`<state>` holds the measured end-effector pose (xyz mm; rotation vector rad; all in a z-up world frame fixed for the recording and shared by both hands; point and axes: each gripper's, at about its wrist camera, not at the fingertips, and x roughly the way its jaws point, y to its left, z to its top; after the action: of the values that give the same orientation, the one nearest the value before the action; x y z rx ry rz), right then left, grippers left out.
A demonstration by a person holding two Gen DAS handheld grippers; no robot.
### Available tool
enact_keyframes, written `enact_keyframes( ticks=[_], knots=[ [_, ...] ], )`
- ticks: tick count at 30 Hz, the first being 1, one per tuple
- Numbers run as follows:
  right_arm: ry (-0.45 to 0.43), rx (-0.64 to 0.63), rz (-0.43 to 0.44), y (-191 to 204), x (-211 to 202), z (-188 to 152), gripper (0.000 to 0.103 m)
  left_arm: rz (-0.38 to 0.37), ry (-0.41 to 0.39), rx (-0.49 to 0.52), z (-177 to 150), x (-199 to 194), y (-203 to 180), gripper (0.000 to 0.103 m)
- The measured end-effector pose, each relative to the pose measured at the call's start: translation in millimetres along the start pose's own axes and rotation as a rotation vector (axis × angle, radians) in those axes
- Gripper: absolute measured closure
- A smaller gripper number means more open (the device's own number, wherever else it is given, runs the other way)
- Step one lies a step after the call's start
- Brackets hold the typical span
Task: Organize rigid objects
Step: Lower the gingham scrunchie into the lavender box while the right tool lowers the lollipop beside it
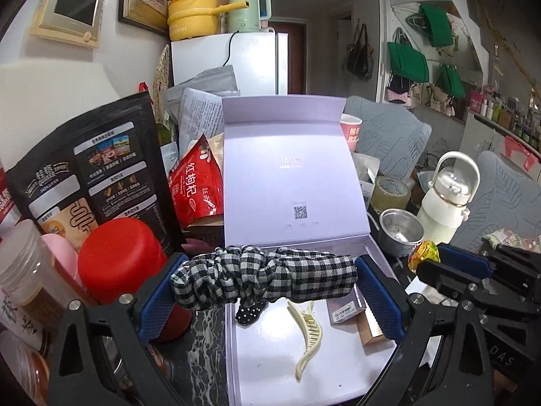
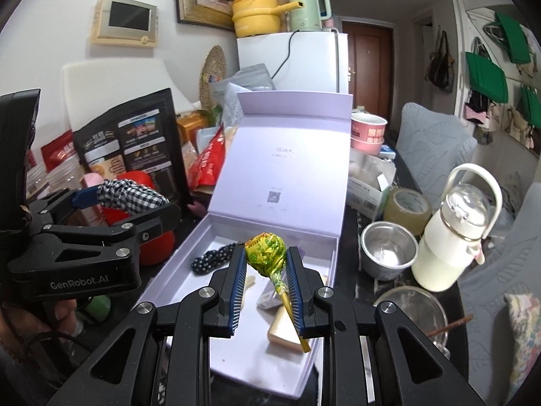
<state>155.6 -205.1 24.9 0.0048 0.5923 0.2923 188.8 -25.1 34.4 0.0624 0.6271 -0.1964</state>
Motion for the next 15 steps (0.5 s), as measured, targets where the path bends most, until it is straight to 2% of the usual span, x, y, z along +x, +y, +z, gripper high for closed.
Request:
enact_keyframes(
  ticks=[7, 15],
  knots=[
    [0.038, -0.014, -0.009, -7, 32, 7, 0.079, 0.015, 0.069, 0.012, -4, 41, 6, 0.004],
    [0.087, 0.000, -0.003, -11, 65, 3, 0.079, 0.015, 0.136, 0.009, -14, 71, 11, 0.004]
  ],
)
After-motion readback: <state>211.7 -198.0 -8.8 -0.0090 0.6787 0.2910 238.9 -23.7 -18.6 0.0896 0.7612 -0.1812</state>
